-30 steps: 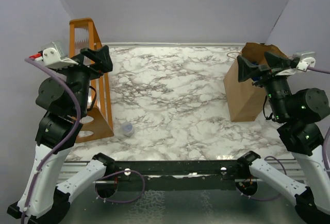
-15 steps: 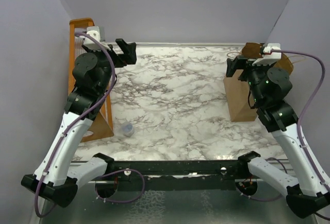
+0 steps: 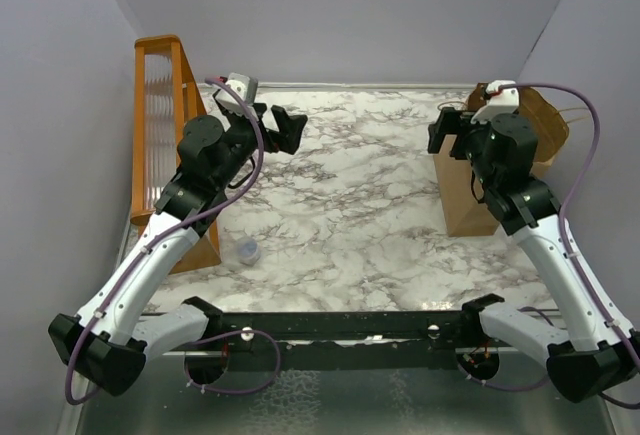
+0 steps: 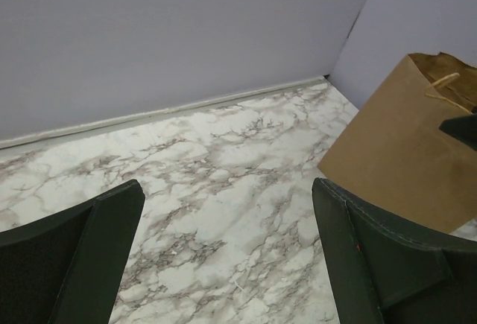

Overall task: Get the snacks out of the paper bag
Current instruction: Move the paper bag to the center of the board.

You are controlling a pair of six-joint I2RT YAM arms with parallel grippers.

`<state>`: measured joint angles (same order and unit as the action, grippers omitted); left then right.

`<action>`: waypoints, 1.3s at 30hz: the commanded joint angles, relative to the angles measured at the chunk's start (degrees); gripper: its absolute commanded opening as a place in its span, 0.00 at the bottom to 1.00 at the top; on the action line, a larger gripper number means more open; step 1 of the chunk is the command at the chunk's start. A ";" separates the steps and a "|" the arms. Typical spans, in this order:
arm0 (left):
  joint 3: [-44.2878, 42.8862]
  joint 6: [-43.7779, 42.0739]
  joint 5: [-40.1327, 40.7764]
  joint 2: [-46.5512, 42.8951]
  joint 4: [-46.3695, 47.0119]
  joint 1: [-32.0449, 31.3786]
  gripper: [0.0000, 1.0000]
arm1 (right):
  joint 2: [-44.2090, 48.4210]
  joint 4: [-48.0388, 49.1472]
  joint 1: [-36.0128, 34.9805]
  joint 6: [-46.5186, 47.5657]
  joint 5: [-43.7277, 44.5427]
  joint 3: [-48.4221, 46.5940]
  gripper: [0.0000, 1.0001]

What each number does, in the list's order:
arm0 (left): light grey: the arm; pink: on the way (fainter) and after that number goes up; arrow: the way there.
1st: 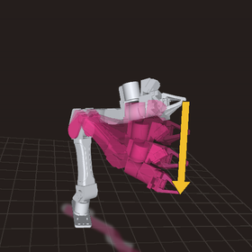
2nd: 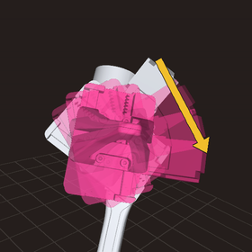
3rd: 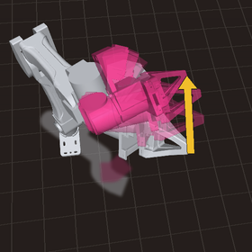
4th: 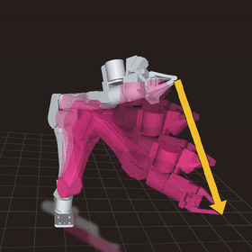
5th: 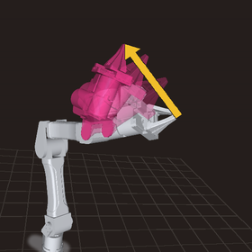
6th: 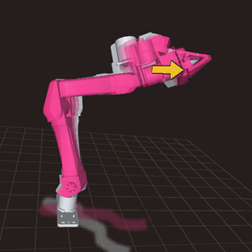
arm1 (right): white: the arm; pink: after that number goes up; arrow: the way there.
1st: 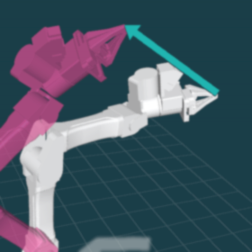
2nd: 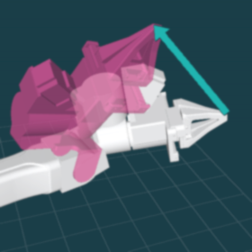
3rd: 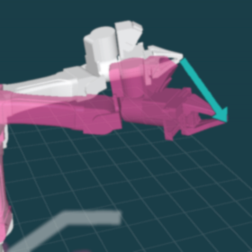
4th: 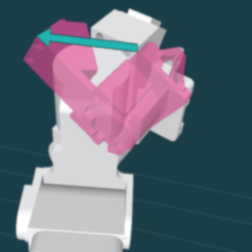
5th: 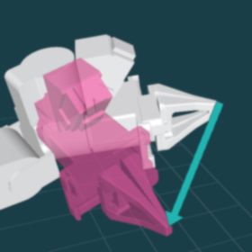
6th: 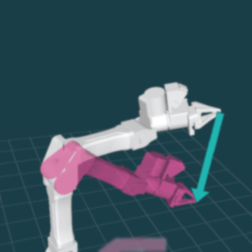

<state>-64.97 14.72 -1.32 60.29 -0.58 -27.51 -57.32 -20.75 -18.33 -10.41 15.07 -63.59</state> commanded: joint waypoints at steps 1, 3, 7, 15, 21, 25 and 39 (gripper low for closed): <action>1.09 -1.76 -5.37 0.64 4.15 -0.76 0.99 | -2.81 -3.39 0.54 1.18 -4.01 -5.43 0.99; 1.94 -1.86 -6.01 0.55 4.86 -0.95 0.99 | -5.13 -5.51 0.58 2.37 -1.88 -8.53 0.99; 3.11 -2.44 -6.56 0.12 5.14 -1.07 0.99 | -9.11 -8.45 0.66 5.10 0.23 -14.76 0.99; 3.98 -2.38 -7.15 -0.14 6.28 -1.12 0.99 | -11.81 -13.11 0.75 6.18 0.07 -19.74 0.86; 4.10 -1.86 -7.79 0.51 6.44 -1.14 0.98 | -13.41 -11.61 0.75 4.82 0.06 -19.12 0.80; 4.58 -1.10 -9.07 1.15 7.18 -1.15 0.98 | -14.54 -8.94 0.77 4.79 1.79 -18.02 0.76; 4.12 -1.49 -7.74 3.34 5.74 -1.14 0.98 | -16.20 -2.63 0.75 4.24 -5.54 -14.34 0.68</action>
<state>-60.88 13.17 -8.58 63.77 4.43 -28.27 -73.28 -27.68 -17.89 -5.80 12.27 -79.13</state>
